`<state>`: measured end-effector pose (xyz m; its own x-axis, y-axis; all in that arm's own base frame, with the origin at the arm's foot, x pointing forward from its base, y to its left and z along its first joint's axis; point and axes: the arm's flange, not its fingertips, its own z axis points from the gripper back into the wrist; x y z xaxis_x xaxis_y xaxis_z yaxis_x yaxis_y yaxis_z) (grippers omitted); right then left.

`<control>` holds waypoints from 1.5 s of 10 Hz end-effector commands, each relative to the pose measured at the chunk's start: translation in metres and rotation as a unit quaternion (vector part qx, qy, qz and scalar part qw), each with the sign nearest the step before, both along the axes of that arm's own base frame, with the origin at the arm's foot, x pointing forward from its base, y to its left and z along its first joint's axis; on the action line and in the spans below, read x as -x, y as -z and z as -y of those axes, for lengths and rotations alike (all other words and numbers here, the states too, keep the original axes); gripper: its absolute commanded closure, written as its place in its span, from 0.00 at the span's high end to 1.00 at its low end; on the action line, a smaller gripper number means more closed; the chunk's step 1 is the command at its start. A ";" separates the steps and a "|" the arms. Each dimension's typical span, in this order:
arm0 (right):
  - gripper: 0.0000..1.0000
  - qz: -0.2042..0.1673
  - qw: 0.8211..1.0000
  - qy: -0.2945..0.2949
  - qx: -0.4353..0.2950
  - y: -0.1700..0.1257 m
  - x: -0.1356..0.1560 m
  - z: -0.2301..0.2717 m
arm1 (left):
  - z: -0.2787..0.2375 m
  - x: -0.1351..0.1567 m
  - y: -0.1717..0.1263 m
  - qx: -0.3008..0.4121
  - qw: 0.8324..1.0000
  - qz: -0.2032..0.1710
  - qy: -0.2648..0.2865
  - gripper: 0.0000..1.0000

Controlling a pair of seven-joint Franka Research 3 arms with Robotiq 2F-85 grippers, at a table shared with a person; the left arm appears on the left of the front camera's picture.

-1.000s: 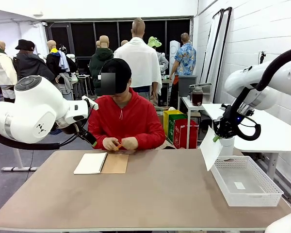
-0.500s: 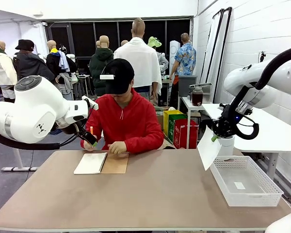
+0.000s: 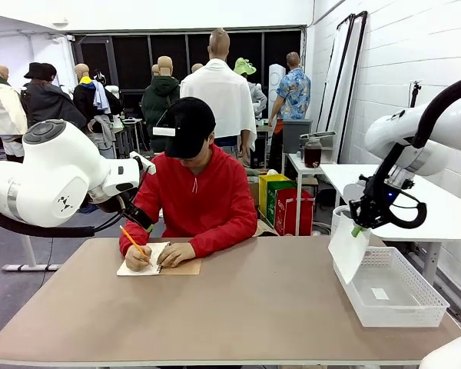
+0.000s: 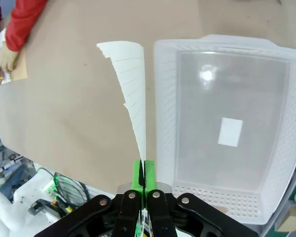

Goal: Sort the paper based on its condition.
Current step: If a person hands you a paper, place it in the Organizing basket , and if it's crumpled, put it in the Trash can.

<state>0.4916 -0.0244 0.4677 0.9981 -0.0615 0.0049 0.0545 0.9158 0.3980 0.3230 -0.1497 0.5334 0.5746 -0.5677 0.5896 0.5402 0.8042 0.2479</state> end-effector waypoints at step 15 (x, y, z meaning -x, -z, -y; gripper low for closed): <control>0.00 -0.010 0.997 -0.029 0.073 0.093 -0.010 0.059 | 0.000 0.000 0.000 0.000 1.000 0.001 0.000 1.00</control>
